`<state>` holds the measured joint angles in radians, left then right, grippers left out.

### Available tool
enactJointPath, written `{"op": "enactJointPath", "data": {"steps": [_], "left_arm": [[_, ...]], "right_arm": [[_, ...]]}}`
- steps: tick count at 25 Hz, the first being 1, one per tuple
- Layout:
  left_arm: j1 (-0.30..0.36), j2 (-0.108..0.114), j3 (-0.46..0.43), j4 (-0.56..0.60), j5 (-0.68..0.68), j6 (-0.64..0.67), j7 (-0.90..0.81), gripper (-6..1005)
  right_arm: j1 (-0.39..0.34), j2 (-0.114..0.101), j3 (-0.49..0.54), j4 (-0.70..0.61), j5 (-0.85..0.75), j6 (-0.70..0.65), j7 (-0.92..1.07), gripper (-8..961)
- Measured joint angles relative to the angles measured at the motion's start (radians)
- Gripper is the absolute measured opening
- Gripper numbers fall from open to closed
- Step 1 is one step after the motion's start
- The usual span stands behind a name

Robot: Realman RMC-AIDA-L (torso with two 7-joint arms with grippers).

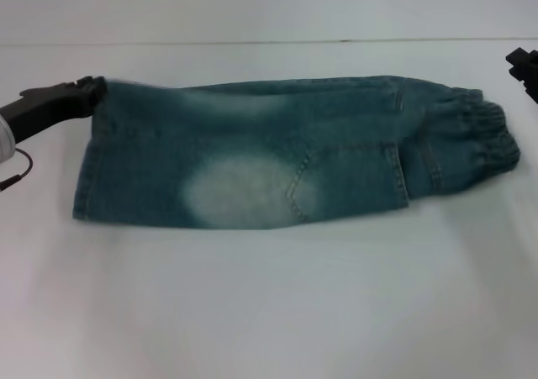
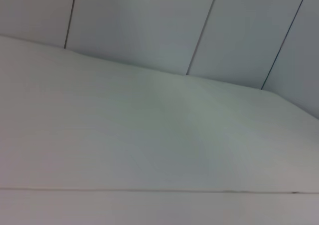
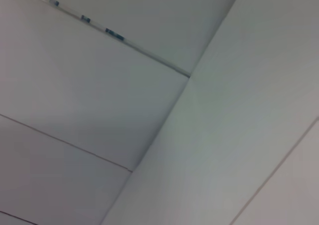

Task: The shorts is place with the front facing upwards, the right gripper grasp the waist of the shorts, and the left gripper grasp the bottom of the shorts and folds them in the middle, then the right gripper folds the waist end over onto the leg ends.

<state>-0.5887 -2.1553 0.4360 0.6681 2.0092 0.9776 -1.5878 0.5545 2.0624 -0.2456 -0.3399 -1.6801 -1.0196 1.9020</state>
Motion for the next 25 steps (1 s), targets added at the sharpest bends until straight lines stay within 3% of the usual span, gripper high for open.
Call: {"op": "enactJointPath", "data": {"steps": [2,7,9,14,18,23,25], "left_arm": [[0.000,0.001,0.005,0.004,0.000,0.002,-0.004,58],[0.016,0.003,0.008,0.062,0.001,0.021,-0.023,263],[0.030,-0.003,0.012,0.107,0.004,0.028,-0.039,340],[0.055,-0.008,0.061,0.159,-0.024,0.129,-0.030,534],[0.060,-0.010,0.152,0.162,-0.028,0.156,-0.042,691],[0.056,-0.011,0.220,0.165,-0.028,0.157,-0.055,774],[0.053,-0.011,0.236,0.163,-0.030,0.155,-0.055,807]], "right_arm": [[-0.007,-0.007,-0.002,-0.002,-0.002,0.000,0.003,208],[-0.045,-0.028,-0.004,-0.012,-0.001,-0.025,0.007,438],[-0.070,-0.032,-0.015,-0.036,-0.003,-0.049,0.002,479],[-0.146,-0.033,-0.120,-0.128,-0.021,-0.129,0.003,582],[-0.193,-0.034,-0.176,-0.183,-0.088,-0.179,0.006,665],[-0.208,-0.033,-0.180,-0.203,-0.133,-0.196,0.001,912],[-0.203,-0.031,-0.182,-0.203,-0.137,-0.189,-0.002,924]]}}
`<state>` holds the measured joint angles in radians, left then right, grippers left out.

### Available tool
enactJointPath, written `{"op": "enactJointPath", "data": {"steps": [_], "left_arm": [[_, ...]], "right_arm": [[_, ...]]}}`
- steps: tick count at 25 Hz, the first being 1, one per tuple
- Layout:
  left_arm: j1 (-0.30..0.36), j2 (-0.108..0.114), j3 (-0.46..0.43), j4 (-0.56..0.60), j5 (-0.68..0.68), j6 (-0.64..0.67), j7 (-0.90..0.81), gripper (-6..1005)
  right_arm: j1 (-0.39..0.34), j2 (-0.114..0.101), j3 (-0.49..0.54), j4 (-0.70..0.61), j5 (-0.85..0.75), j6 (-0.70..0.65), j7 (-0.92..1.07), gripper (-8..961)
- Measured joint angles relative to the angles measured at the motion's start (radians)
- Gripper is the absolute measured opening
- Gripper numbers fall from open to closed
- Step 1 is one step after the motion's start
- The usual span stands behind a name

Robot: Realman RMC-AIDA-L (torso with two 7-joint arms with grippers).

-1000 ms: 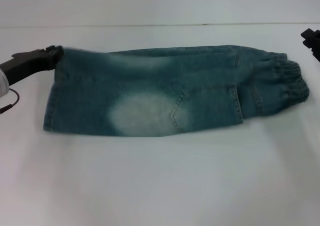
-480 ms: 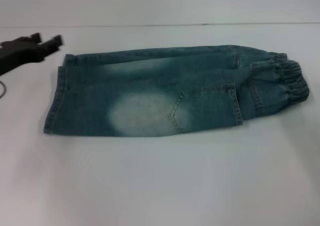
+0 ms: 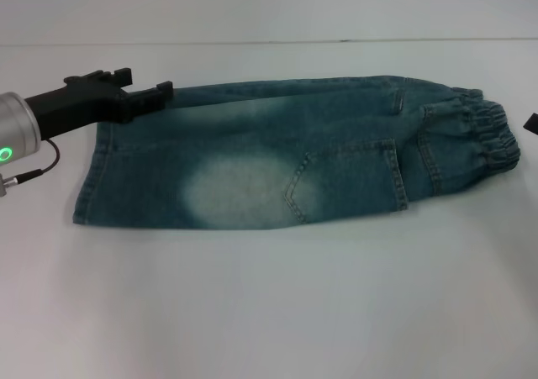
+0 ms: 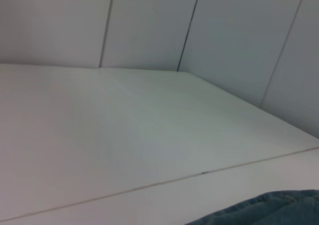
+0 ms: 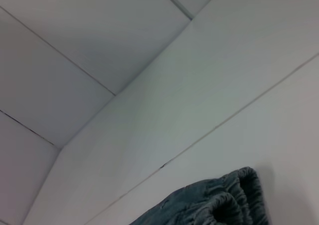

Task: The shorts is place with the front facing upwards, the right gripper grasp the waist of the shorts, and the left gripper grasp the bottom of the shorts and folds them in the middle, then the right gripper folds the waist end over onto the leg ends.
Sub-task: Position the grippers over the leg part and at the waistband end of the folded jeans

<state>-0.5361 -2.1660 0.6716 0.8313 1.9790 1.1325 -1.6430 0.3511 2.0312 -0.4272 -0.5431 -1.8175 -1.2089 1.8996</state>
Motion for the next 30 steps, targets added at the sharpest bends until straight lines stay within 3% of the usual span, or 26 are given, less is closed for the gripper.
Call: {"op": "enactJointPath", "data": {"steps": [8,16,28,30], "left_arm": [[-0.009,-0.002,0.034,-0.004,-0.003,-0.011,-0.001,825],[-0.010,-0.002,0.035,-0.005,-0.003,-0.013,-0.001,824],[-0.005,-0.004,0.036,-0.006,-0.005,-0.009,-0.001,824],[-0.004,-0.006,0.036,-0.006,-0.006,-0.006,-0.001,824]], "right_arm": [[0.039,0.008,-0.036,0.001,-0.002,0.044,-0.013,898],[0.064,0.000,-0.081,0.012,-0.006,0.060,0.013,861],[0.109,-0.018,-0.092,0.005,-0.145,0.079,0.135,805],[0.106,-0.016,-0.089,-0.004,-0.143,0.066,0.123,705]]}}
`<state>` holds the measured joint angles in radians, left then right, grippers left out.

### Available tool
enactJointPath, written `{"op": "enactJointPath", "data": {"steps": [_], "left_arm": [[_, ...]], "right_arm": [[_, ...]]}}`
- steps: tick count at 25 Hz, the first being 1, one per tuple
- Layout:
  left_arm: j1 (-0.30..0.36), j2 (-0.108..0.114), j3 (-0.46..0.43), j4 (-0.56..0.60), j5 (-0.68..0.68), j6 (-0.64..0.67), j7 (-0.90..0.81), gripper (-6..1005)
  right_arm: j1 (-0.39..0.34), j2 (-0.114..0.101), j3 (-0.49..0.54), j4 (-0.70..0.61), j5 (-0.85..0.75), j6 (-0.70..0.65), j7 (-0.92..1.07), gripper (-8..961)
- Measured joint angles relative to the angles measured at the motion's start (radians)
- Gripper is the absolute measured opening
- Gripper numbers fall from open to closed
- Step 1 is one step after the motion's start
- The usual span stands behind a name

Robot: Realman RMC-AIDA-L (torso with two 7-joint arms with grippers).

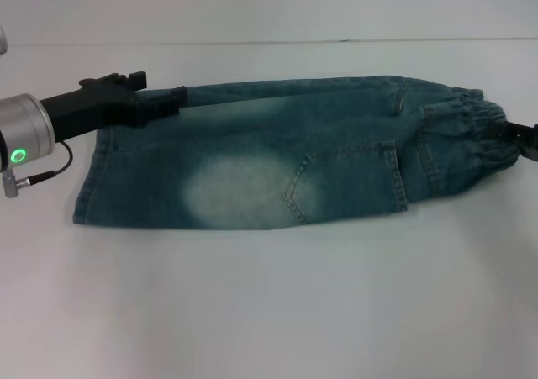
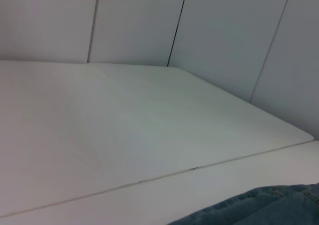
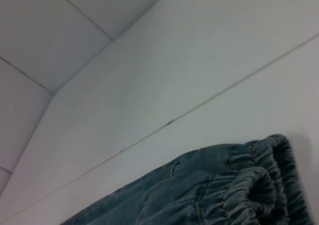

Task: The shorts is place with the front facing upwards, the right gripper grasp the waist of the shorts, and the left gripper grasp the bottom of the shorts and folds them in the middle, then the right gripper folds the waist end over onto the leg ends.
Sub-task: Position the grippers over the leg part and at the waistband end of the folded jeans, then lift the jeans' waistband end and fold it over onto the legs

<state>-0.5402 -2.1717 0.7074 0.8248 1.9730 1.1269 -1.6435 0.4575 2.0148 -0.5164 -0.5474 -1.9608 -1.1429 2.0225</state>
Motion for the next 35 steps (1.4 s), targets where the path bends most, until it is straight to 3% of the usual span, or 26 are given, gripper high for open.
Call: {"op": "enactJointPath", "data": {"steps": [3,6,13,17,25,31,35], "left_arm": [[-0.001,-0.001,0.001,-0.014,-0.005,0.001,0.005,825],[-0.002,-0.001,0.005,-0.028,-0.023,0.000,0.014,825],[0.001,-0.002,0.025,-0.115,-0.160,0.005,0.176,815],[-0.014,-0.002,0.027,-0.233,-0.279,-0.001,0.338,809],[-0.080,-0.003,0.024,-0.620,-0.665,-0.009,0.941,584],[-0.153,-0.003,-0.006,-0.799,-0.735,-0.094,1.166,424],[-0.175,-0.003,-0.024,-0.852,-0.740,-0.111,1.212,238]], "right_arm": [[-0.003,0.002,0.001,-0.007,0.001,-0.018,-0.025,555],[-0.005,0.001,0.004,-0.007,0.001,-0.039,-0.030,308],[-0.017,-0.014,0.035,-0.009,0.004,-0.091,-0.026,160],[-0.022,-0.020,0.052,-0.010,0.004,-0.119,-0.027,76],[-0.042,-0.024,0.088,-0.038,0.004,-0.202,-0.014,43],[-0.051,-0.025,0.101,-0.097,0.002,-0.271,0.033,43],[-0.054,-0.019,0.100,-0.141,0.000,-0.320,0.052,43]]}}
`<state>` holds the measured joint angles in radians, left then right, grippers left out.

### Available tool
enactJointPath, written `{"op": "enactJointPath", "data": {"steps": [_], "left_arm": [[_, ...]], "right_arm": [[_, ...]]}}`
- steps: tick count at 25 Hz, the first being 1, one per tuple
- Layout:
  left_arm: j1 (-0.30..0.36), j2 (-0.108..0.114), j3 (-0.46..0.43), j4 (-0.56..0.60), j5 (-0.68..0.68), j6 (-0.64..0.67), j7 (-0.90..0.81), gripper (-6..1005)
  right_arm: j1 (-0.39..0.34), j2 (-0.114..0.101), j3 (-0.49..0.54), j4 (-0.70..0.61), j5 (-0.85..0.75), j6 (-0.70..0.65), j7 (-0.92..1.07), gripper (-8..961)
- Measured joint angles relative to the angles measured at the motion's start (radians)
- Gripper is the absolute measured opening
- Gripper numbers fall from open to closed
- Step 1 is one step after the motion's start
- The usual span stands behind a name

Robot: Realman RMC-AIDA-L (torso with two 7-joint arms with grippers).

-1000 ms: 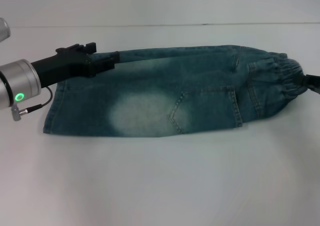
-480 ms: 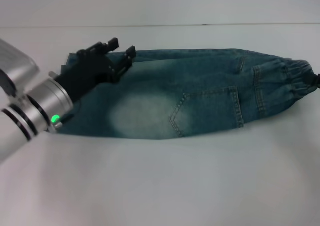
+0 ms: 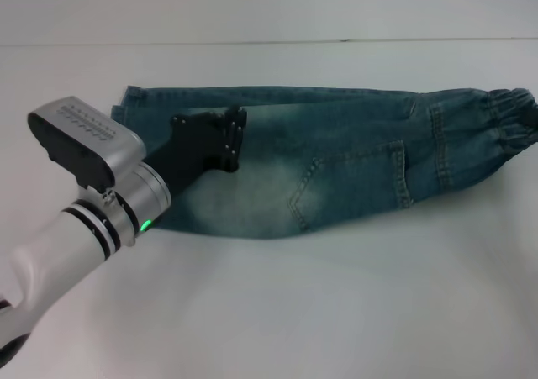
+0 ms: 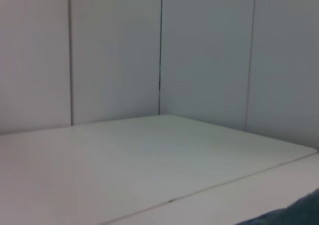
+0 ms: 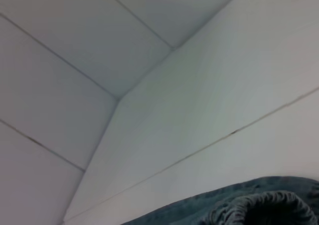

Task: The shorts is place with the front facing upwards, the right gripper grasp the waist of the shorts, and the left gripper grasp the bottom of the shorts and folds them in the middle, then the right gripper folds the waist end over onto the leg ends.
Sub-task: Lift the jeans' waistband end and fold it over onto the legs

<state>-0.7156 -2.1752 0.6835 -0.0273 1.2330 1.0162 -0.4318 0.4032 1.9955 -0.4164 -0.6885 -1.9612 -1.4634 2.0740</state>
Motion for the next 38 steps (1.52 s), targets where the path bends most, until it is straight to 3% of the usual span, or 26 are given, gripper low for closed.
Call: {"op": "enactJointPath", "data": {"steps": [7,14,19,28,38], "left_arm": [[-0.021,0.000,-0.038,-0.052,0.003,-0.020,0.048,-5],[-0.068,0.000,-0.049,-0.113,0.010,-0.014,0.081,1],[-0.110,0.000,-0.051,-0.175,0.029,-0.014,0.143,1],[-0.120,0.000,-0.052,-0.205,0.057,0.006,0.149,1],[-0.110,0.000,-0.053,-0.254,0.092,0.103,0.141,0]], "right_arm": [[-0.009,0.000,0.012,-0.072,0.025,-0.150,0.025,43],[0.040,0.001,0.016,-0.115,0.092,-0.287,0.056,42],[0.124,0.001,0.010,-0.129,0.100,-0.326,0.080,42],[0.332,-0.026,-0.099,-0.125,0.097,-0.247,0.114,42],[0.494,-0.008,-0.248,-0.130,0.094,-0.105,0.131,53]]}}
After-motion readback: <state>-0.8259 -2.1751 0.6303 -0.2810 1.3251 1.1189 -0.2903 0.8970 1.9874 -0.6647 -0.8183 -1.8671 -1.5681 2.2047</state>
